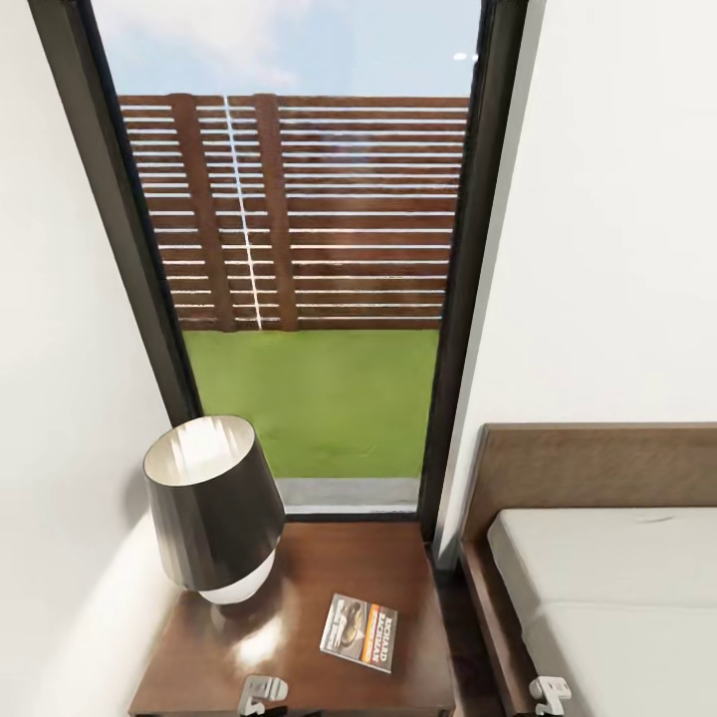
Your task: In the bedroom, move the book from the bed onto either nightstand, and place the two sandals side by side next to the bed.
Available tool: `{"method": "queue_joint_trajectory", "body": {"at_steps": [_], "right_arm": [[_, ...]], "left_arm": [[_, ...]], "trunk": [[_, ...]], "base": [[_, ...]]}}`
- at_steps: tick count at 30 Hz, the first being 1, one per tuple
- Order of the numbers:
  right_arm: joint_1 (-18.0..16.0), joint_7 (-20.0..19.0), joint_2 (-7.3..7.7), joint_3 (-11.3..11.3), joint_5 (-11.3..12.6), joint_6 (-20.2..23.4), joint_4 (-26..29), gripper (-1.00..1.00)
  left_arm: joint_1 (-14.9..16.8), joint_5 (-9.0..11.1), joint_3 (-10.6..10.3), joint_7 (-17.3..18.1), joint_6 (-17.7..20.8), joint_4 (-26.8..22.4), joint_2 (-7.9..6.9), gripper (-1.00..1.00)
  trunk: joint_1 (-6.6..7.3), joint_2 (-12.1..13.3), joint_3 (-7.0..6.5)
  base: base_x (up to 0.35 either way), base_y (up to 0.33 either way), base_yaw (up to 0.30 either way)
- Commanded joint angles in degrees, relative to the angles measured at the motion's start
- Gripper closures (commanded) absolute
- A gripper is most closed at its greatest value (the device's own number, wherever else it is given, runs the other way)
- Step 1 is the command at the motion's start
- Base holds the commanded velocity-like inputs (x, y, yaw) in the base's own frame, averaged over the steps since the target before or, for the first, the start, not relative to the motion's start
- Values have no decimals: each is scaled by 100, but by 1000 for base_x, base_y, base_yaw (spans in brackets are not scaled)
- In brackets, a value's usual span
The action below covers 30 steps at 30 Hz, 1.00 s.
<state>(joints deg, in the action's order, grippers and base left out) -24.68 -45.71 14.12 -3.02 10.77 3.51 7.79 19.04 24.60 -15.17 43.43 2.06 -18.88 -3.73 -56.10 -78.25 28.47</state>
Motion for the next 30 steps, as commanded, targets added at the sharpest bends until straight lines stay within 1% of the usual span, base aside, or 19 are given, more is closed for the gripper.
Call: {"method": "queue_joint_trajectory", "body": {"at_steps": [1,7,9,10,11,14,15,16,19,20,21,23,24,25,26,30], "right_arm": [[-2,-15,3,-32,57,37,3,-100],[-2,-6,-11,-33,55,35,3,-100],[-2,17,-25,-36,56,37,3,-100],[-2,27,-31,-38,57,38,2,-100],[-2,31,-33,-38,53,37,0,-100],[-2,41,-43,-40,43,36,-7,-100],[-2,42,-44,-40,42,36,-12,-100],[-2,43,-47,-40,41,35,-61,-100],[-2,44,-49,-40,40,35,-303,-100],[-2,45,-49,-40,40,34,-363,-100],[-2,45,-49,-40,40,28,-622,-100],[-2,45,-49,-40,40,27,-668,-100],[-2,45,-50,-40,40,27,-691,-100],[-2,45,-50,-40,40,27,-697,-100],[-2,45,-50,-40,48,27,-698,-100],[-2,45,-50,-40,55,26,-702,-100]], "left_arm": [[3,55,-34,8,22,-2,-5,-100],[3,61,-29,-11,18,-2,-5,-100],[3,62,-20,-223,21,-2,-10,-100],[3,62,-17,-415,21,-2,-12,-100],[3,62,-17,-530,21,-2,-10,-100],[0,68,-24,-1277,18,-2,-3,-100],[-1,69,-27,-1386,17,-2,0,-100],[-7,70,-33,-1665,15,9,18,-100],[-12,69,-37,-1974,11,178,32,-100],[-12,68,-37,-2019,10,233,33,-100],[-14,64,-39,-2251,-164,585,38,-100],[-14,63,-39,-2390,-347,789,38,-100],[-14,63,-39,-2746,-493,1034,39,-100],[-14,63,-39,-2940,-529,1099,39,-100],[-14,62,-39,-3271,-564,1167,39,-100],[-16,66,-40,-4019,-601,1237,48,-100]], "trunk": [[23,38,-13],[155,279,-120],[199,359,-156],[221,399,-174],[242,439,-192],[308,560,-246],[330,600,-264],[352,640,-282],[418,760,-336],[440,800,-354],[462,840,-372],[506,921,-408],[528,961,-426],[550,1001,-444],[572,1041,-462],[660,1201,-533]], "base": [[0,0,0],[0,0,0],[0,0,0],[0,0,0],[0,0,0],[0,0,0],[0,0,0],[0,0,0],[0,0,0],[0,0,0],[0,0,0],[0,0,0],[0,0,0],[0,0,0],[0,0,0],[0,0,0]]}}
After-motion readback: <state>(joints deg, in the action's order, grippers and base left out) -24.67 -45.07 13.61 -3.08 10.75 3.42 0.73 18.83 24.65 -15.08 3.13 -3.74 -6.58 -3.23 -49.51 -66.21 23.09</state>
